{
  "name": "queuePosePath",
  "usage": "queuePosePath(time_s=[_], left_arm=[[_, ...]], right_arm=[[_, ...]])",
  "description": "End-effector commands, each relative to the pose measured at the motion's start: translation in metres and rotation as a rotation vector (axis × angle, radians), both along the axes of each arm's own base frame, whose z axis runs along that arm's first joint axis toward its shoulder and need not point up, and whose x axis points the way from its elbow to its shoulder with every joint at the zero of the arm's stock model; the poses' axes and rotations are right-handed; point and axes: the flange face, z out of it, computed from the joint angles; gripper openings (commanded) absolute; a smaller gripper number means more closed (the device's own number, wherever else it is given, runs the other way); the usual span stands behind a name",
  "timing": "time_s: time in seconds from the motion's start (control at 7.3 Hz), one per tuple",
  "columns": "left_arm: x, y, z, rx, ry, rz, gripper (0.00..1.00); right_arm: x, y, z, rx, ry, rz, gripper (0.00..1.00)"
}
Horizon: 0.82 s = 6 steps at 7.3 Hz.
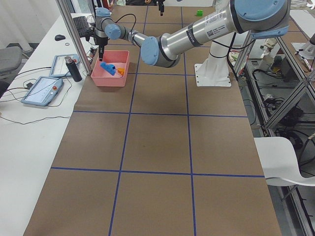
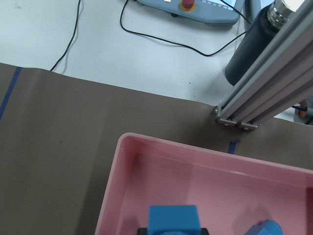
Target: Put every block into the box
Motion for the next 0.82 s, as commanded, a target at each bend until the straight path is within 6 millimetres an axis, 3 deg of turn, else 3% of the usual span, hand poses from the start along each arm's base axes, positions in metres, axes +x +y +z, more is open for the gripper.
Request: queuePosePath(time_s=[0.0,0.14,0.41,0.55,0.68], left_arm=[[-0.013,0.035,-0.004,0.016,0.047,0.111,1.0],[-0.033,0.056,0.0,0.056,0.008,0.184,1.0],[-0.092,0.123,0.062,0.187,-0.09,0.366,1.0],[-0.145,0.147,0.095,0.239,-0.145,0.43,1.0],[-0.192,0.165,0.138,0.291,-0.202,0.512,1.0]], right_arm=[[0.027,0.037,0.036,-0.091,0.01,0.02,1.0],[0.043,0.056,0.051,-0.122,0.024,0.039,1.0],[0.085,0.126,0.1,-0.11,0.037,0.03,1.0],[0.104,0.169,0.13,-0.115,0.047,0.035,1.0],[0.123,0.212,0.174,-0.091,0.038,0.055,1.0]])
